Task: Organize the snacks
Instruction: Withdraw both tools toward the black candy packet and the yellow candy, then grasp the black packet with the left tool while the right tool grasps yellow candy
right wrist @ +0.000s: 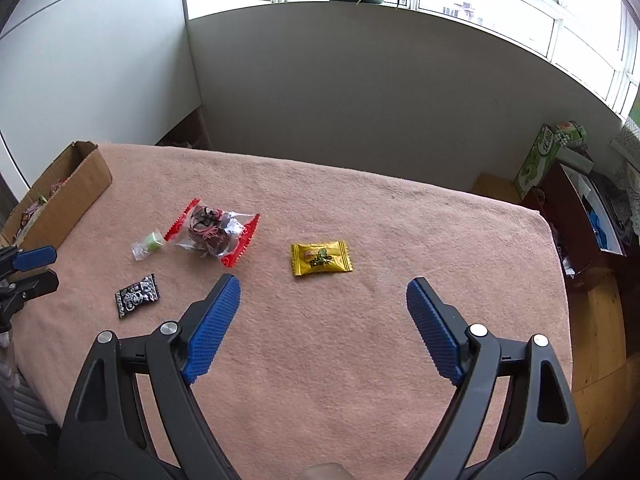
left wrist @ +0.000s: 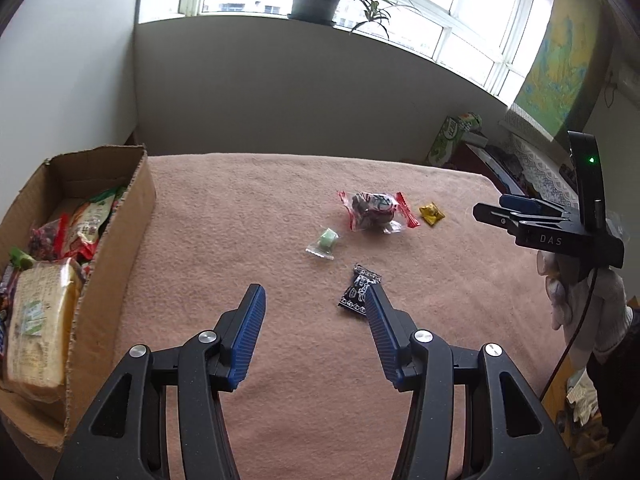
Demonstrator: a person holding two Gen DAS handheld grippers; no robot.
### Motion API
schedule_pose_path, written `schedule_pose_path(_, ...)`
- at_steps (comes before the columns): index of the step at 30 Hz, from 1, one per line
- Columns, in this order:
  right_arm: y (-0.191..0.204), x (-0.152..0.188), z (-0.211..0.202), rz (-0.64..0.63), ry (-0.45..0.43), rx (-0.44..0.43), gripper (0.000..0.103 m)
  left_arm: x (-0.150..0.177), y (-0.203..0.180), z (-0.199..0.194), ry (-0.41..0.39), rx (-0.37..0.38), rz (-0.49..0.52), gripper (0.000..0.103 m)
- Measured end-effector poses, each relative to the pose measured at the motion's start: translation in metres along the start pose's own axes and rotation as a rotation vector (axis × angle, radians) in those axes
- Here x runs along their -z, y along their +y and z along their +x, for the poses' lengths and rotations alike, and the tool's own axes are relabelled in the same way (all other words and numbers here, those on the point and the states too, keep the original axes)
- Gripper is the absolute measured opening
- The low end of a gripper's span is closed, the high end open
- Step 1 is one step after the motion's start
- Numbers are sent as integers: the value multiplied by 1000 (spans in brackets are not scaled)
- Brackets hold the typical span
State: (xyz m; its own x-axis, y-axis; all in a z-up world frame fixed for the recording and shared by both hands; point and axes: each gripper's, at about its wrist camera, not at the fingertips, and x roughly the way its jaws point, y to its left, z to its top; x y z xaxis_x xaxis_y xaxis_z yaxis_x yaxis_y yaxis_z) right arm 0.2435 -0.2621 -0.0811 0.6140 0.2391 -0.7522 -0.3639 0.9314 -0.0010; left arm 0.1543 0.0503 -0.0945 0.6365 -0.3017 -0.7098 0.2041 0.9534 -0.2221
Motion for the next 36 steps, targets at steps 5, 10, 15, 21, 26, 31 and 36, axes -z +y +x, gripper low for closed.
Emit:
schedule_pose_path(5, 1, 2, 21, -41, 27, 7, 88, 5, -13, 22, 50, 4, 31, 52)
schedule_pose_path(10, 0, -1, 50, -39, 62, 12, 88, 5, -18, 40, 83, -1, 49, 52)
schedule_pose_path(15, -5, -5, 74, -15, 98, -3, 88, 4, -24, 53, 92, -22, 81, 52)
schedule_pose_path(21, -6, -13, 85, -10, 119, -20, 95, 2, -29, 67, 100, -29, 121, 58)
schedule_pose_path(26, -5, -19, 91, -25, 124, -22, 96, 1, -33, 77, 117, -6, 126, 58)
schedule_pose_path(31, -4, -17, 89, -22, 105, -23, 86, 0, -37, 81, 107, -3, 144, 54)
schedule_pose_path(36, 0, -18, 83, -28, 87, -23, 52, 1, -46, 86, 104, -26, 168, 26)
